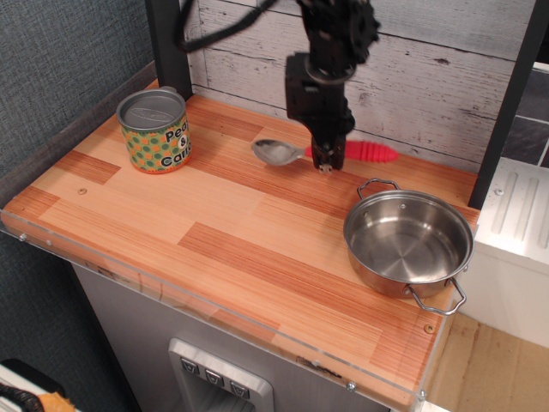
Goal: Move the red spoon behind the silver pan.
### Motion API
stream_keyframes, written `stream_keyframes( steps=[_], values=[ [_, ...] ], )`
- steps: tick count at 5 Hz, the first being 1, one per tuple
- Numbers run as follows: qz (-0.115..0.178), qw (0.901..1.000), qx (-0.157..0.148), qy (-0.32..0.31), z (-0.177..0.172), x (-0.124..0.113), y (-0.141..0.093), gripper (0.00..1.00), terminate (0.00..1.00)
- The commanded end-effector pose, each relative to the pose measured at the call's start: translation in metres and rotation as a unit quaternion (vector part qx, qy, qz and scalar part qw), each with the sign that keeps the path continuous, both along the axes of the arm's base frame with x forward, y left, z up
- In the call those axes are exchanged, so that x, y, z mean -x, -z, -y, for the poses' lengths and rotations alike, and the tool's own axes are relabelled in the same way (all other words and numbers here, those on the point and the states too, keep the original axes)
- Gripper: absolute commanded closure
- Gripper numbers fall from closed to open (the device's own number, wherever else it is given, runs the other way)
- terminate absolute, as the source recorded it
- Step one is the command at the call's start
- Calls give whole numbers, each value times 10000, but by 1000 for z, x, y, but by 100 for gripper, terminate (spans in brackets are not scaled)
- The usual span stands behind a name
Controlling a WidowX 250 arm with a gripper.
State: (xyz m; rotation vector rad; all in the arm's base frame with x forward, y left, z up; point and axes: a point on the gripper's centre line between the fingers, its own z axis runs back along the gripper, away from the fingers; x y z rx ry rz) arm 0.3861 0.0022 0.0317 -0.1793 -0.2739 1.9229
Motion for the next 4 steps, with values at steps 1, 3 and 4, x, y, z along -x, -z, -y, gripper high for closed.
stream_keyframes(
  steps=[1,3,4],
  values=[
    [209,9995,-71,237,10,-12,-9,100,0],
    [346,9989,-20,306,4,-11,-17,0,0],
    [523,9980,-24,358,1,-8,-30,0,0]
  ],
)
